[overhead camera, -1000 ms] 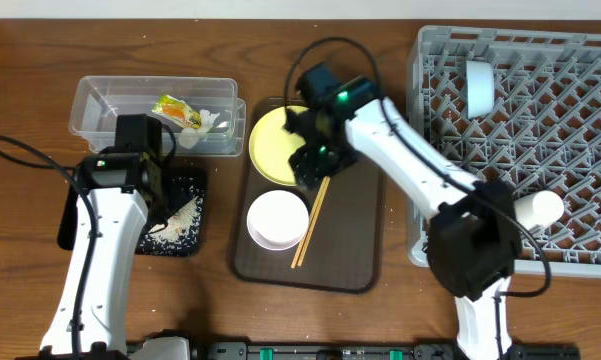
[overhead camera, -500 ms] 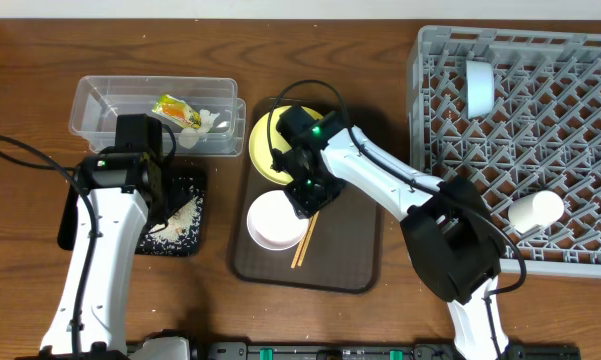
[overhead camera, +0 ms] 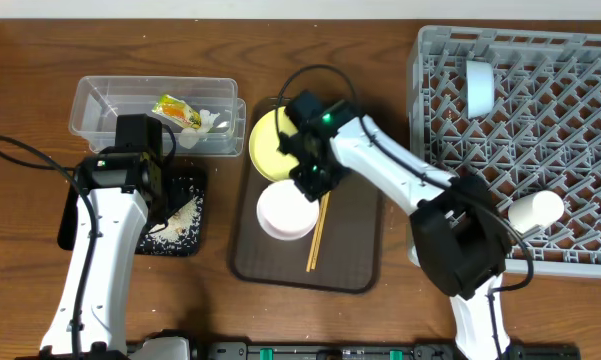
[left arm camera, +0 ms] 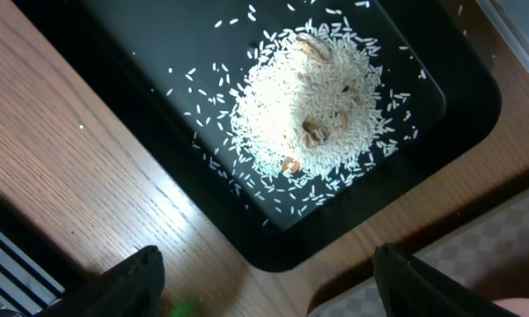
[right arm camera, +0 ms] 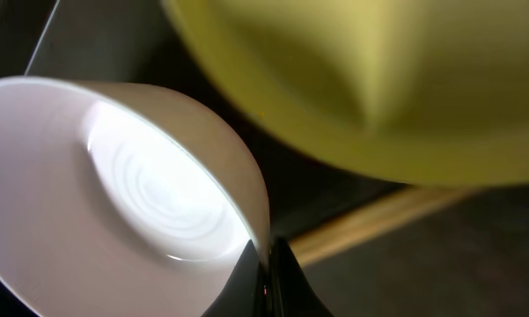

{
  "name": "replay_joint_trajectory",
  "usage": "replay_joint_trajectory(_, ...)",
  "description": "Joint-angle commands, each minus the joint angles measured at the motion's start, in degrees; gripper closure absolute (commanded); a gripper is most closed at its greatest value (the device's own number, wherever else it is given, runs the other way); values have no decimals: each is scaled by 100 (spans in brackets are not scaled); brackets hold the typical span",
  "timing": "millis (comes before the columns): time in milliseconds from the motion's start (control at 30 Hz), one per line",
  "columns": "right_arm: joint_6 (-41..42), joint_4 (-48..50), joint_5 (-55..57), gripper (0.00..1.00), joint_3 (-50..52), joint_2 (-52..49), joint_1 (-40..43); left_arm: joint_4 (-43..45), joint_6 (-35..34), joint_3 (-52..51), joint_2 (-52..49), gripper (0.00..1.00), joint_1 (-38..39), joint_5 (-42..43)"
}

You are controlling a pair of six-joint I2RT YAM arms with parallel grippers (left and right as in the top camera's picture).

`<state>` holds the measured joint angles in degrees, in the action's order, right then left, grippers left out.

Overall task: Sort waste into correct bins and load items into the dishwasher rack
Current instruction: 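Reach the right gripper to the white bowl and grasp its rim, then carry the white bowl into the rack and stand it upright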

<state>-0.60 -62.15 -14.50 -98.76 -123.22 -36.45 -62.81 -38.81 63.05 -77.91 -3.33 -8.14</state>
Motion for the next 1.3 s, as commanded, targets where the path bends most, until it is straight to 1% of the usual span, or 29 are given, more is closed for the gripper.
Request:
replay_joint_trajectory(0,-81,-94,59,99,-358,334,306,-20,-50,83,7,21,-31,-136)
replay_joint_trajectory(133,-98,-151,245,99,-581,686,654,-17,-50,83,7,21,-31,-136)
replay_joint_trajectory(233,-96,-103,822,99,-651,1014,966,-20,-50,83,7,21,-31,-136)
replay_joint_trajectory(433,-74,341,2712,99,-651,1582,1624,-17,-50,83,7,21,-31,-136)
replay_joint_trajectory(567,-68,942,4041,99,-651,1788,2050,-15,-50,83,7,21,-31,-136)
replay_joint_trajectory(667,208,1373,5351,99,-651,1801,2343,-15,-50,83,7,21,-31,-136)
replay_joint_trajectory(733,306,1534,6026,99,-649,1784,2505,-17,-50,83,7,21,-31,-136)
replay_joint_trajectory(900,656,1644,7195,99,-647,1770,2841,-17,-50,83,7,21,-31,-136)
replay_joint_trajectory(967,778,1655,7453,99,-647,1762,3014,-17,-50,83,7,21,-31,-136)
replay_joint_trajectory(1267,846,1456,7348,99,-551,1722,3729,-17,-50,83,7,21,-31,-136)
